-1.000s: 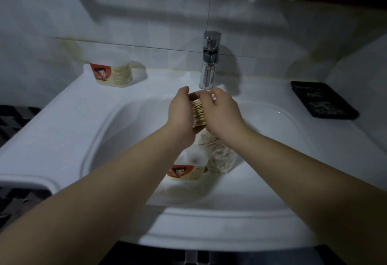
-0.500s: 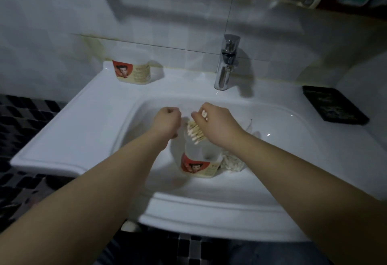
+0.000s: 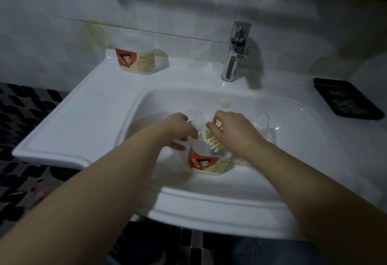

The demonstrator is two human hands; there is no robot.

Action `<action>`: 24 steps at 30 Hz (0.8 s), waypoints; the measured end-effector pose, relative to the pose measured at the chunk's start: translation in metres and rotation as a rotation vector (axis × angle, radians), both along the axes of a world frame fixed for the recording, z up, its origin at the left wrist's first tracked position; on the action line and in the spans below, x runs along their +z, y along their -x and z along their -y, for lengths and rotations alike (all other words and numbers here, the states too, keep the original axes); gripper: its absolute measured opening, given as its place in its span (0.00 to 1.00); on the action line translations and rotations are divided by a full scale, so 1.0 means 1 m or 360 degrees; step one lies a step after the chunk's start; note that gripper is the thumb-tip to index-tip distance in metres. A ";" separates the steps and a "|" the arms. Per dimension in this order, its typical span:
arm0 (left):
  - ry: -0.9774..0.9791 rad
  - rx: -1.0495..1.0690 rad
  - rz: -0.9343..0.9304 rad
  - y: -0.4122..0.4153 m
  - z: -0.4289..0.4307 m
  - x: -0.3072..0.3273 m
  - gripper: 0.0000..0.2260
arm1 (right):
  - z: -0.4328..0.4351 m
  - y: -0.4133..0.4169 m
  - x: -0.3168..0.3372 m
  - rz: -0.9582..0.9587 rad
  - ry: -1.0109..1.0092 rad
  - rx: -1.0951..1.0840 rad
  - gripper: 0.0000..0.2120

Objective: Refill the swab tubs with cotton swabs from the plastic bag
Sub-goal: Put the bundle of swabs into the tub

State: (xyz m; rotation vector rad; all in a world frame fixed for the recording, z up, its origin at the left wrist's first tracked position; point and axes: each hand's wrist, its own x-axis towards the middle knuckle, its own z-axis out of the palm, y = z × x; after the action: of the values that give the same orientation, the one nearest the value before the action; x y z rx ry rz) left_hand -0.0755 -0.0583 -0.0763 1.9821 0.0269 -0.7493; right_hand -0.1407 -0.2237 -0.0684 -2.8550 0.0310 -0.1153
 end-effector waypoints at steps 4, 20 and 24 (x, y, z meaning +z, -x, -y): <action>0.0021 -0.0012 0.0033 -0.002 -0.001 0.000 0.36 | 0.012 0.005 0.000 -0.0021 -0.0119 0.0018 0.14; 0.0063 -0.0109 0.0104 -0.004 0.001 -0.008 0.36 | 0.008 0.009 -0.002 -0.0239 0.0238 0.0268 0.14; 0.0023 -0.0137 0.0218 -0.003 0.002 -0.007 0.34 | 0.009 0.007 -0.004 -0.0194 0.0265 0.0152 0.12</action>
State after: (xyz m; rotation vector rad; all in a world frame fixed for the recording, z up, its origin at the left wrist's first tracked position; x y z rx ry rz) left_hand -0.0724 -0.0600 -0.0837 2.0267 -0.1455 -0.6648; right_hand -0.1476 -0.2330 -0.0719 -3.0194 -0.0942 0.0796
